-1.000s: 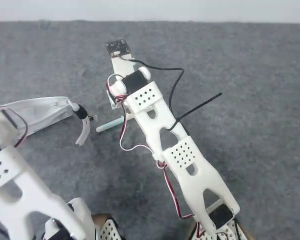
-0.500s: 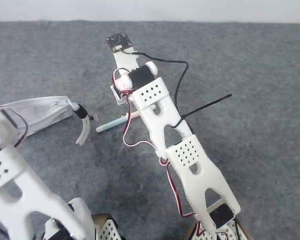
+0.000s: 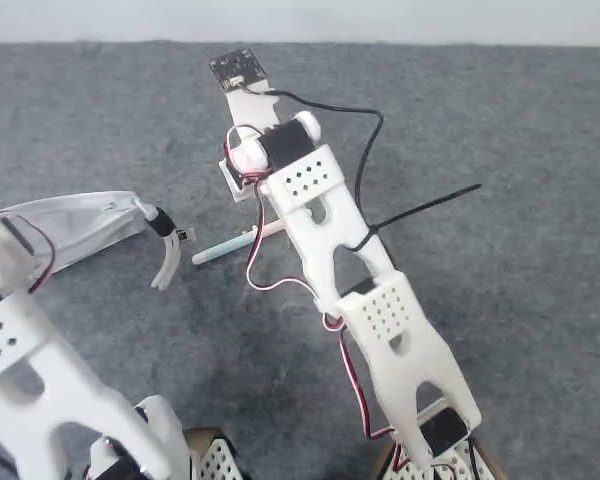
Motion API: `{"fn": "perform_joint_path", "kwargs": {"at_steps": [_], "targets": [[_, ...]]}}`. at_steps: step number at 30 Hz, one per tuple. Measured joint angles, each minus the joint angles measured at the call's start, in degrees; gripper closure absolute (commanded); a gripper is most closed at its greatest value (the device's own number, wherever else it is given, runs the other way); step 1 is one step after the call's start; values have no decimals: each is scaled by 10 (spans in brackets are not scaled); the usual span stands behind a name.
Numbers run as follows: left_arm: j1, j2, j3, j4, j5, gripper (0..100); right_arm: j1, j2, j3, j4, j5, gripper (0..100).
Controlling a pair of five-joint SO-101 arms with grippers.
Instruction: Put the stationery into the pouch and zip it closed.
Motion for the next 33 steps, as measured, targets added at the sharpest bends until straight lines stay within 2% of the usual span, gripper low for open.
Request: {"fn": "perform_joint_path", "kwargs": {"at_steps": [7, 15, 24, 30, 33], "targets": [[0, 0, 0, 0, 0, 990, 0, -213, 275, 0, 1, 967], [0, 0, 0, 0, 0, 990, 0, -385, 498, 0, 1, 967], [0, 0, 0, 0, 0, 990, 0, -413, 681, -11, 1, 967], [0, 0, 0, 0, 0, 990, 0, -426, 749, -13, 1, 965], [0, 0, 0, 0, 0, 990, 0, -426, 775, -11, 2, 925]]}}
